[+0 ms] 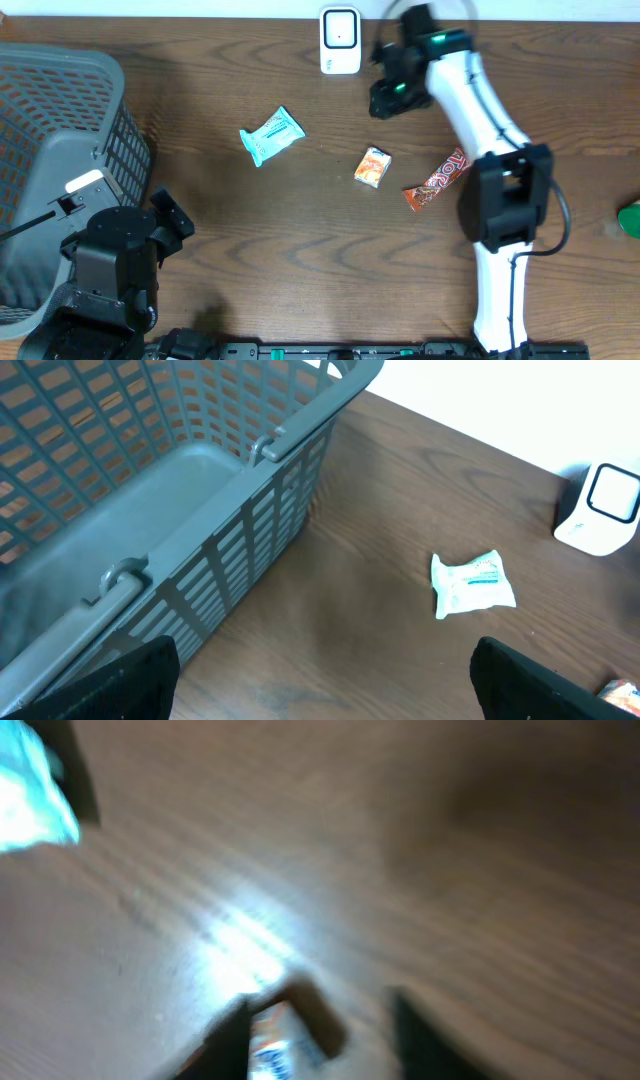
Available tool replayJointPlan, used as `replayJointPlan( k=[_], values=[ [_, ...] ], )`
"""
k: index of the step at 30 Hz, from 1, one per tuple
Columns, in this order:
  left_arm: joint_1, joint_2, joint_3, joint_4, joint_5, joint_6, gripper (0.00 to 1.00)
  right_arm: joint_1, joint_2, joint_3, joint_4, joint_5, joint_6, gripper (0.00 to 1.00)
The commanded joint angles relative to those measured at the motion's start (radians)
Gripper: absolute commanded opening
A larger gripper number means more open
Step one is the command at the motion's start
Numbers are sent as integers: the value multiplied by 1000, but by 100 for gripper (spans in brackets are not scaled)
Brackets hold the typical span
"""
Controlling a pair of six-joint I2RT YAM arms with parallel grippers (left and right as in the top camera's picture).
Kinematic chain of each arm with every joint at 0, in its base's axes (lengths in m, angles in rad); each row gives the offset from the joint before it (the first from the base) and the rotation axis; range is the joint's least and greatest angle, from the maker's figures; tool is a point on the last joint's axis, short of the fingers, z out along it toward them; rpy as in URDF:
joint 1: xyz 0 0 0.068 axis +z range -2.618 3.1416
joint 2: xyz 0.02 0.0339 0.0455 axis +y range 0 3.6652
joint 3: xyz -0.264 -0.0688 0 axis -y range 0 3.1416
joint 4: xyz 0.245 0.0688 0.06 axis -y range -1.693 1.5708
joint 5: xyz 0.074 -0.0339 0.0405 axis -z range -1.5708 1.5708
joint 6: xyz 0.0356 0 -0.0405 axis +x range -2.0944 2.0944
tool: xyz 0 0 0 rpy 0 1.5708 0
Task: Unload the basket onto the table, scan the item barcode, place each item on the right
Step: 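Reach the right gripper to the orange snack packet and grasp it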
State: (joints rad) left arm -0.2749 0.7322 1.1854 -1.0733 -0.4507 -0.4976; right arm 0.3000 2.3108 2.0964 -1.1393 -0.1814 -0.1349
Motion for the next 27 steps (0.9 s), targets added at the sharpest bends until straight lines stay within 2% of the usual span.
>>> replayJointPlan(
  k=[1,6,12,23,27],
  values=[
    [5,3,-4,0,-13,-2,93,46,-14,16,-38,139,17,1],
    [5,3,-4,0,-13,-2,93,101,-14,9,-95,139,90,1],
    [5,3,-4,0,-13,-2,93,100,-14,-49,-126,138,158,1],
    [5,3,-4,0,-13,-2,93,108,-14,-288,9,98,165,1],
    [5,3,-4,0,-13,-2,93,105,-19,-272,12,98,165,1]
  ],
)
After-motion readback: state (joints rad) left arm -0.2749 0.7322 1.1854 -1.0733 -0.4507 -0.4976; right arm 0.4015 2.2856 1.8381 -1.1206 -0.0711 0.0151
